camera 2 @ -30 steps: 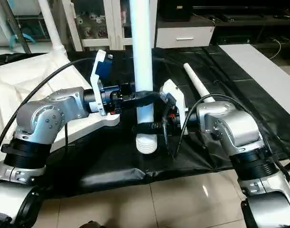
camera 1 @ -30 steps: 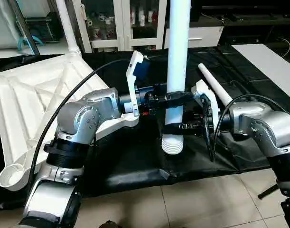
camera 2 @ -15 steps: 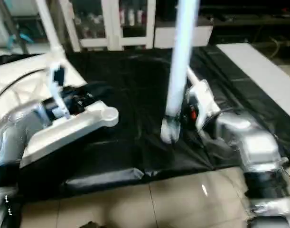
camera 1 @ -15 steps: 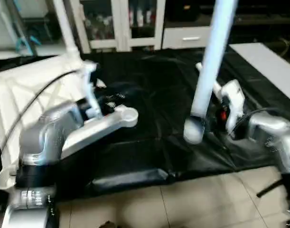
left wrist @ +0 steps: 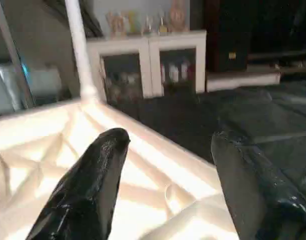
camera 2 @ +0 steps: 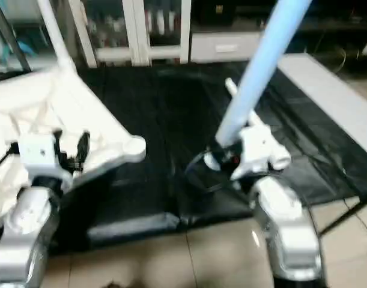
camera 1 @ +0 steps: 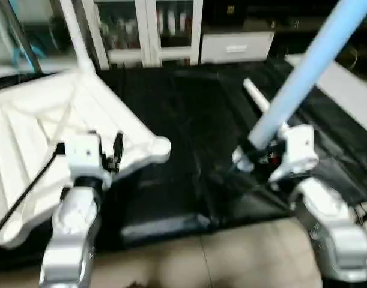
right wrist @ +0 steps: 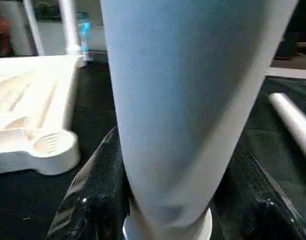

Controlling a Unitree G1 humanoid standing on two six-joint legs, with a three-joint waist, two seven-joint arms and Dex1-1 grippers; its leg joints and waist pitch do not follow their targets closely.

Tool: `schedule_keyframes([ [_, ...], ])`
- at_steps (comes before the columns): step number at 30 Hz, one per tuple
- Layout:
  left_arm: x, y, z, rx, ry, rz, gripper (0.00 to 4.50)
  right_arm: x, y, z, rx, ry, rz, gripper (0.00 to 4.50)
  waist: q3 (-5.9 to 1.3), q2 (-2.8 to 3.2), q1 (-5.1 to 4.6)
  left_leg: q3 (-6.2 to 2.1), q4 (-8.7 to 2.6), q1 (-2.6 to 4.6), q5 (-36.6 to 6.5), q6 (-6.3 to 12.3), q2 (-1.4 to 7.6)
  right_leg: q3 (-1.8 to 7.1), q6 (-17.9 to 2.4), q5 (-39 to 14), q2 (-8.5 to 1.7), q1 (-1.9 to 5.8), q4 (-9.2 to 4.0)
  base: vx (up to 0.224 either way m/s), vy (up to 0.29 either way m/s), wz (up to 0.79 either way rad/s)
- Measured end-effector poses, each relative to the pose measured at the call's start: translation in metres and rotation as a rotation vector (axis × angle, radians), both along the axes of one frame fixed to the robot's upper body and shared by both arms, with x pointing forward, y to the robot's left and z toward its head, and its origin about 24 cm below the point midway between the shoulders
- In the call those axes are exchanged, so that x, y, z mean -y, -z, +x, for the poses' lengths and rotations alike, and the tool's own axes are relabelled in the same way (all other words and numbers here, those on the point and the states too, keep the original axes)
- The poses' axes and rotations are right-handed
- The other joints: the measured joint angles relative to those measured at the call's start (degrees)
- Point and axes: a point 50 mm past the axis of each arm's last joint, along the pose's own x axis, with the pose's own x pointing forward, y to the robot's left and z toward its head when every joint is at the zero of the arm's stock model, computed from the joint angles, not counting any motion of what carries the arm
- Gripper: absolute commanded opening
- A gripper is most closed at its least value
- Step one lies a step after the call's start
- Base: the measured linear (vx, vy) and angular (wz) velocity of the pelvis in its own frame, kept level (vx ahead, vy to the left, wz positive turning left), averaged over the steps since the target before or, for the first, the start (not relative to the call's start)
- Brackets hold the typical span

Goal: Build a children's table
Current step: Pick table leg

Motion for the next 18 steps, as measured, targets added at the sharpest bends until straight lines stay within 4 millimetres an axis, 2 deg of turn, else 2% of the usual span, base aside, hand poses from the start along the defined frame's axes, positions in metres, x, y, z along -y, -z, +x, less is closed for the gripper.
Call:
schedule_keyframes([
  [1, 0.003, 0.0, 0.0, 0.004, 0.003, 0.007, 3.04, -0.003, 0.001, 0.0, -0.002, -0.011, 0.001, 1.88, 0.06, 0.33, -0.34, -1.4, 0.06, -0.52, 0.0, -0.07, -0.28, -1.12, -0.1, 0.0, -0.16, 0.5, -0.16, -0.006, -0.041, 0.53],
  [2, 0.004, 0.001, 0.0, 0.004, 0.001, 0.017, 3.04, -0.004, 0.001, 0.0, -0.001, -0.016, -0.001, 1.88, 0.2, 0.77, -0.82, -2.8, 0.1, -0.59, 0.2, -0.32, -0.38, -1.89, -0.7, 0.0, 0.2, 1.03, -0.25, 0.017, -0.068, 0.52],
  [3, 0.005, 0.002, 0.0, 0.003, -0.007, 0.019, 3.04, -0.006, 0.001, 0.001, 0.001, -0.023, -0.016, 1.88, 0.35, 0.91, -1.16, -3.79, 0.1, -0.57, 0.3, -0.48, -0.34, -1.76, -1.7, -0.4, 0.89, 1.3, 0.07, 0.025, -0.136, 0.75],
  [4, 0.003, 0.003, 0.0, 0.002, -0.021, 0.024, 3.04, -0.01, 0.001, 0.001, 0.003, -0.039, -0.024, 1.88, 0.41, 0.97, -1.49, -4.82, 0.09, -0.42, 0.5, -0.83, -0.2, -1.46, -3.7, -1.7, 1.71, 1.27, 1.75, 0.033, -0.11, 0.48],
  [5, 0.002, 0.003, -0.001, 0.0, -0.032, 0.026, 3.04, -0.013, 0.001, 0.001, 0.004, -0.047, -0.022, 1.88, 0.42, 0.73, -1.52, -4.56, 0.06, 0.06, 0.8, -1.28, 0.42, -1.14, -5.2, -2.7, 2.1, 0.86, 2.93, 0.027, -0.17, 0.36],
  [6, 0.003, 0.004, -0.001, -0.003, -0.037, 0.026, 3.04, -0.015, 0.0, 0.001, 0.004, -0.051, -0.016, 1.88, 0.41, 0.56, -1.41, -3.71, 0.03, 0.53, 0.9, -1.45, 1.23, -0.89, -5.2, -3.5, 2.39, 0.93, 3.94, 0.036, -0.189, 0.2],
  [7, 0.006, 0.005, -0.001, 0.003, -0.028, 0.019, 3.04, -0.015, 0.0, 0.001, 0.005, -0.05, -0.022, 1.88, 0.18, 0.09, -1.26, -2.36, -0.28, 0.79, 0.9, -1.46, 1.93, -0.78, -4.1, -3.8, 2.66, 0.92, 4.36, 0.036, -0.189, 0.2],
  [8, 0.011, 0.005, -0.001, 0.006, -0.013, 0.013, 3.04, -0.013, 0.001, 0.001, 0.003, -0.045, -0.032, 1.88, 0.18, -0.34, -0.73, -1.59, -0.01, 0.83, 0.3, -0.48, 1.94, -0.69, -3.5, -3.8, 2.57, 0.69, 4.41, 0.022, -0.171, 0.04],
  [9, 0.016, 0.006, 0.0, 0.005, 0.01, 0.016, 3.04, -0.01, 0.003, 0.0, -0.003, -0.038, -0.047, 1.88, 0.24, -0.58, 0.07, -0.61, 0.3, 0.5, -0.8, 1.41, 1.71, -0.47, -3.2, -3.9, 2.55, 0.39, 4.35, -0.005, -0.151, -0.02],
  [10, 0.026, 0.009, 0.003, 0.001, 0.053, 0.022, 3.04, -0.007, 0.008, -0.002, -0.018, -0.026, -0.06, 1.88, 0.09, -0.47, 0.9, 0.43, 0.0, 0.66, -0.9, 1.62, 0.94, -0.35, -3.0, -3.9, 2.62, 0.02, 4.3, -0.005, -0.151, -0.02],
  [11, 0.029, 0.009, 0.005, 0.002, 0.069, 0.025, 3.04, -0.006, 0.011, -0.001, -0.032, -0.018, -0.061, 1.88, 0.02, -0.44, 1.31, 0.51, -0.27, 0.79, -0.7, 1.25, 0.64, -0.29, -3.0, -3.8, 2.75, -0.3, 4.3, -0.018, -0.112, -0.07],
  [13, 0.03, 0.009, 0.01, 0.008, 0.079, 0.032, 3.04, -0.007, 0.015, -0.001, -0.048, -0.011, -0.053, 1.88, -0.13, -0.17, 1.64, 0.46, -0.84, 0.59, 0.2, -0.24, 0.87, -0.46, -3.2, -3.3, 3.05, -0.89, 4.29, -0.015, -0.071, -0.12],
  [15, 0.031, 0.009, 0.011, 0.007, 0.081, 0.031, 3.04, -0.01, 0.016, -0.001, -0.049, -0.015, -0.046, 1.88, -0.24, 0.05, 1.65, 0.45, -0.86, 0.66, 0.5, -0.84, 0.92, -0.39, -3.2, -3.3, 3.12, -0.87, 4.24, 0.0, 0.0, 0.0],
  [18, 0.03, 0.007, 0.013, 0.013, 0.073, 0.03, 3.04, -0.012, 0.016, -0.002, -0.047, -0.022, -0.048, 1.88, -0.25, 0.06, 1.63, 0.49, -0.66, 0.62, 1.0, -1.58, 0.95, -0.15, -2.8, -3.0, 3.09, -0.59, 3.64, 0.004, 0.02, -0.01],
])
